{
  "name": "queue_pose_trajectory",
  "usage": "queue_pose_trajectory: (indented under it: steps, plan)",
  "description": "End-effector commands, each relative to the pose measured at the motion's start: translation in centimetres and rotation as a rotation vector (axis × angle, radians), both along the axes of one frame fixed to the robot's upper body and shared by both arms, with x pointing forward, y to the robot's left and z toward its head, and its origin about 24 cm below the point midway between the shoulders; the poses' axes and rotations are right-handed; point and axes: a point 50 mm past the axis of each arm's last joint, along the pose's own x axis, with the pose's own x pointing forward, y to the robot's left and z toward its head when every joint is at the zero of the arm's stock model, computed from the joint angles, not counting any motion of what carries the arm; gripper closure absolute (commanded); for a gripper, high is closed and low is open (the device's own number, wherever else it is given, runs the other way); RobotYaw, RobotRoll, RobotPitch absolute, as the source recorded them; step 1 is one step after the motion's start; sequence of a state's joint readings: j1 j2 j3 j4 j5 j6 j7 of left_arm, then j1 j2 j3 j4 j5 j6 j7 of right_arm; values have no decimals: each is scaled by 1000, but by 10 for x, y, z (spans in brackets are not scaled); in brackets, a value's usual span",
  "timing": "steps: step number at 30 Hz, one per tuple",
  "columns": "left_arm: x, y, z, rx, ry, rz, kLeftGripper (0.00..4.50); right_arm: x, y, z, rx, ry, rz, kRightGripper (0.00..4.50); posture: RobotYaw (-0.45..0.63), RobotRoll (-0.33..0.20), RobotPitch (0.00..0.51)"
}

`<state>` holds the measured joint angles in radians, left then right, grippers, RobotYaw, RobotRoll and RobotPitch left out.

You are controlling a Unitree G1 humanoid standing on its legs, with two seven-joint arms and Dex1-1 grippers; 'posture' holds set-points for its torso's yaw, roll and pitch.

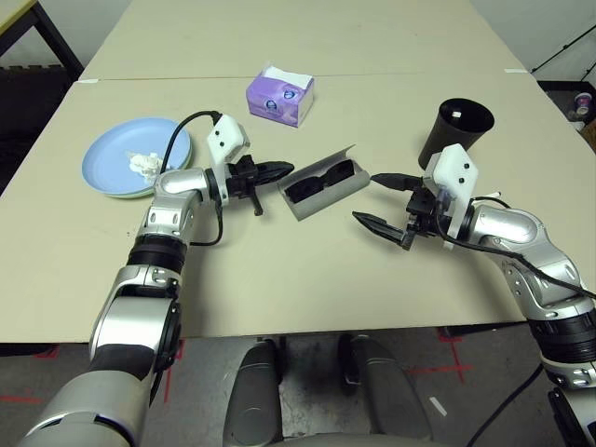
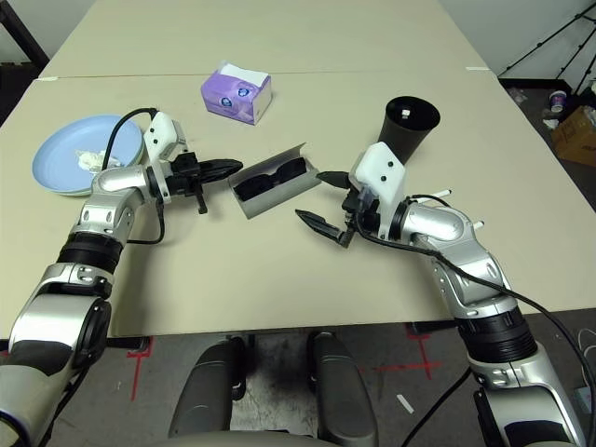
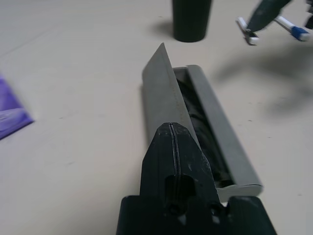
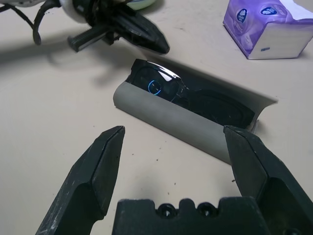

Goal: Organize and tidy the items on the table.

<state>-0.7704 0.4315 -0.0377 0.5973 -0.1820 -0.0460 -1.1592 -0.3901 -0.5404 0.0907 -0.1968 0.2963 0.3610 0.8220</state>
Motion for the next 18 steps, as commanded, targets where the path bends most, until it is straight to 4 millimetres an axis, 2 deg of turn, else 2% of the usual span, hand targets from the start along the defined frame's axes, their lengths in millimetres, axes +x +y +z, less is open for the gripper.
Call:
queue_pose_trajectory:
  steps: [1, 9, 18]
  plan:
    - [-9, -9, -9, 14, 29, -50, 4473, 0, -1, 2, 4, -7, -5, 0, -74, 0, 203]
    - [-26, -16, -31, 33, 86, -71, 4473, 1, 0, 4, 5, -12, -3, 0, -77, 0, 202]
    - [-21, -13, -26, 28, 85, -51, 4473, 2, -1, 6, 5, -18, -3, 0, -75, 0, 196]
